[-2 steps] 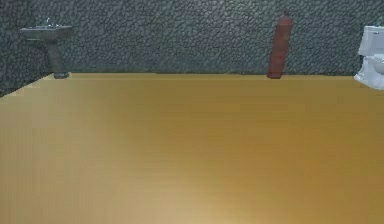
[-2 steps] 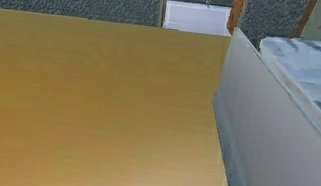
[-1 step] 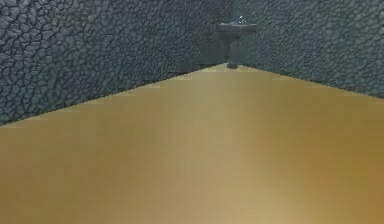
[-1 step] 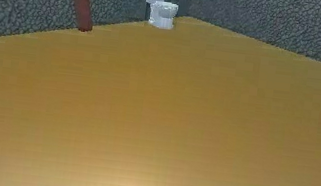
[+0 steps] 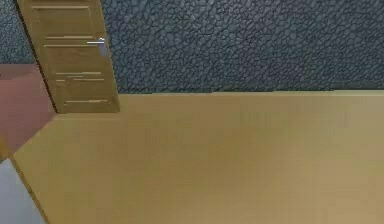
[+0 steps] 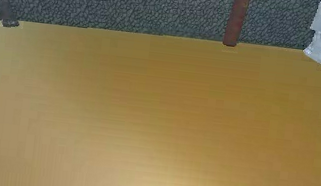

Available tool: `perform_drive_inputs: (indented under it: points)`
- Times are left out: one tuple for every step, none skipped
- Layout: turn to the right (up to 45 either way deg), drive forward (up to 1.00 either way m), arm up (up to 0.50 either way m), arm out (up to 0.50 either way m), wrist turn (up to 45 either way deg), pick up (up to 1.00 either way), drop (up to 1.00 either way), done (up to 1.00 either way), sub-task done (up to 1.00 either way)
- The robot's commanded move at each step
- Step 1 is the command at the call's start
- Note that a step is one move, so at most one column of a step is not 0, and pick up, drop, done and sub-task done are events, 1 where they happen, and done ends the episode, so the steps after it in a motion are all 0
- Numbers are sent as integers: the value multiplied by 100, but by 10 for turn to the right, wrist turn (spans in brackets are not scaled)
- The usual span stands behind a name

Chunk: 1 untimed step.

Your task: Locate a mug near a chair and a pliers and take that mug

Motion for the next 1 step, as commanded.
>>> perform_drive_inputs:
  points:
    - [0,95,0,0,0,0,0,0,0]
